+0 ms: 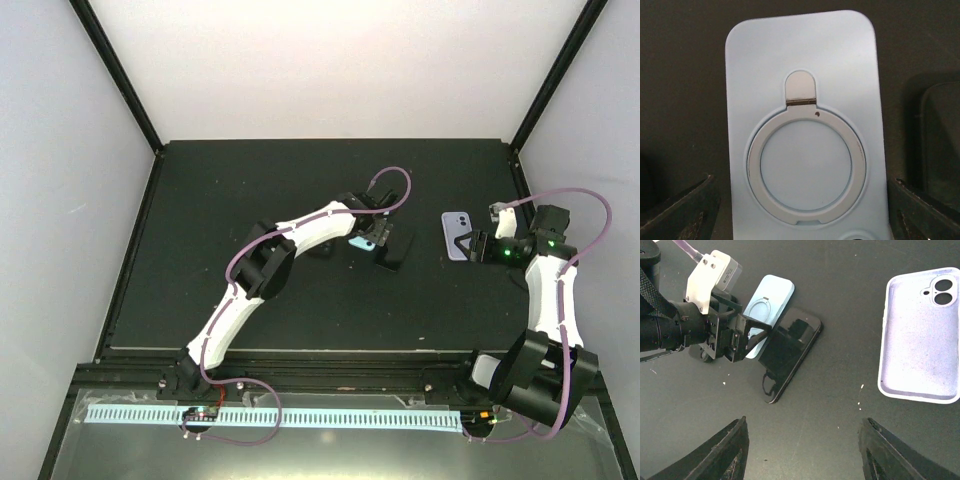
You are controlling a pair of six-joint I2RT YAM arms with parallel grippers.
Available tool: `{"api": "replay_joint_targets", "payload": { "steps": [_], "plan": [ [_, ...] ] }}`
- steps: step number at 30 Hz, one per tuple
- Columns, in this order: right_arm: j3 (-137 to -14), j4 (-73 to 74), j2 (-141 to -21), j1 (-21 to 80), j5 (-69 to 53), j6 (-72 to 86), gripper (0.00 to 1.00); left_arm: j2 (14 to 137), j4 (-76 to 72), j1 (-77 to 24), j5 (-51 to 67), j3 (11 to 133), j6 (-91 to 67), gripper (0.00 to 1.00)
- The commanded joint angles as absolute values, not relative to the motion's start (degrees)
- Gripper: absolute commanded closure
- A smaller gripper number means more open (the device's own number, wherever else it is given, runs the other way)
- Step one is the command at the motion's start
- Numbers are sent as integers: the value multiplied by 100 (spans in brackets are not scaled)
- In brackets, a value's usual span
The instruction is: Take the phone out of the phone case
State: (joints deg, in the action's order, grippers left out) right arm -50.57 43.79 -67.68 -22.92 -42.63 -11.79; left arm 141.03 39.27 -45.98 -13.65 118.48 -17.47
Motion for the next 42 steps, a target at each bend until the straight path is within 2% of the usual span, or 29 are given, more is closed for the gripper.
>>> {"api": "replay_joint_targets", "payload": {
  "steps": [1, 5, 9, 18, 21, 25, 29, 32, 36, 42],
  "plan": [
    [-5265, 4489, -6841, -2320, -4391, -1274, 39, 14111, 4783, -4218, -1823, 11727, -1838, 10],
    [-5251, 4470, -6810, -2320, -4402, -1266, 39, 13695, 4198, -4139, -1170, 10993, -1451, 11],
    [-5247, 4470, -6825, -2316, -4411, -1257, 39, 13857, 4467, -4141, -616, 11300, -1080, 7],
    [-5221, 4448, -6787, -2316, -4386, -1269, 39, 14001, 4789, -4149, -817, 11506, -867, 6],
    [-5229, 4462, -6799, -2320, -4407, -1285, 38, 14024, 4933, -4149, -909, 11511, -773, 9],
    [-5268, 4545, -6816, -2320, -4524, -1389, 39, 14042, 5201, -4147, -651, 11548, -631, 17],
    [-5315, 4641, -6771, -2320, -4693, -1519, 38, 13870, 5581, -4152, -192, 11470, -719, 34],
    [-5315, 4661, -6706, -2320, -4726, -1570, 38, 13353, 5612, -4223, -202, 10858, -838, 38],
    [-5354, 4632, -6371, -2320, -4784, -1651, 39, 12098, 5031, -4414, -165, 9340, -1028, 39],
    [-5120, 4625, -5642, -2279, -5609, -2073, 39, 10602, 4167, -4632, 361, 6904, -1411, 40]
  ]
}}
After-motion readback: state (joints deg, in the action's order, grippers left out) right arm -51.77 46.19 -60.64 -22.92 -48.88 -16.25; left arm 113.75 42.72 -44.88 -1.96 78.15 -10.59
